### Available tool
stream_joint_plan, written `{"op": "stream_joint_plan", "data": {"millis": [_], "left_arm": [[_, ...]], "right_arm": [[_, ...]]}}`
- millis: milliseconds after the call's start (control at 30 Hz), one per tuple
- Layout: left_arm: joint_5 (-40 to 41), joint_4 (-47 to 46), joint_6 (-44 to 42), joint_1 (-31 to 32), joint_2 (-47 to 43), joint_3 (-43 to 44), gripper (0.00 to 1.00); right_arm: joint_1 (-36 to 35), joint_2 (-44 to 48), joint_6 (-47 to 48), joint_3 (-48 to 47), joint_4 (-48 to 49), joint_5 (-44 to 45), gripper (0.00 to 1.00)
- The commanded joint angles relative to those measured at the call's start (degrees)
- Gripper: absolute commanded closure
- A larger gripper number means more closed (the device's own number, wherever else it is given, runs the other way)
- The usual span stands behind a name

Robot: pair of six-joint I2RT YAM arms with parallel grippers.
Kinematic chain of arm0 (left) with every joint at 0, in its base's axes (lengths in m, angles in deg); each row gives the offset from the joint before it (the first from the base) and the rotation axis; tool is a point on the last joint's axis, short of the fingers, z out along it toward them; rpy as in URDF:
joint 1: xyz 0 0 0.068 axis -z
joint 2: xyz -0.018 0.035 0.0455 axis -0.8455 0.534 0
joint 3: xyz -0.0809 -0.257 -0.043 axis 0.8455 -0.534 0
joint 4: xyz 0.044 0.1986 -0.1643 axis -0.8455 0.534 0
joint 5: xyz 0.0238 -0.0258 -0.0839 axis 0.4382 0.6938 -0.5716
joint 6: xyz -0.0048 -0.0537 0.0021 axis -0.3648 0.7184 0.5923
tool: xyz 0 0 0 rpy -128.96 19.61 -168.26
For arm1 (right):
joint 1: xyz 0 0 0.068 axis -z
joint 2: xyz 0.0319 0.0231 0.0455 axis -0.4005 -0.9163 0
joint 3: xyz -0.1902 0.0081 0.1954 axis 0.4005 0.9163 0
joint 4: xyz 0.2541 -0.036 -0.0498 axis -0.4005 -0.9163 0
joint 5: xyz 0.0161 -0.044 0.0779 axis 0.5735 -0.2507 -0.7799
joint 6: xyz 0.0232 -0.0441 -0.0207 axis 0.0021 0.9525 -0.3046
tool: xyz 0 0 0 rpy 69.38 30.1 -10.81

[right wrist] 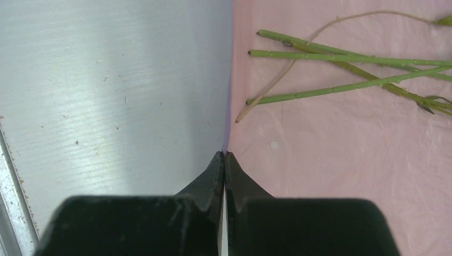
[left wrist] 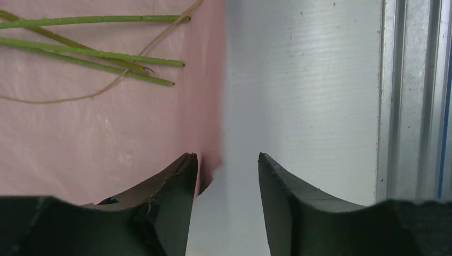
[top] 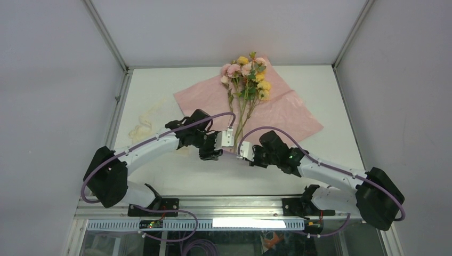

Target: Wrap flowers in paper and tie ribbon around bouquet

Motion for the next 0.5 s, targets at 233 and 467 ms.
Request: {"op": "stream_joint_plan", "data": {"millis": [233, 467], "left_arm": [[-3.22, 0.74, 10.65, 3.83, 2.23, 7.38, 1.00], [-3.24, 0.92, 22.45, 11.11, 0.04, 7.05, 1.00]], "right_arm": [[1.95, 5.89, -2.07, -2.30, -3.93, -4.15, 1.00], [13.38, 6.21, -32.50, -17.52, -17.53, -12.67, 0.58]]}}
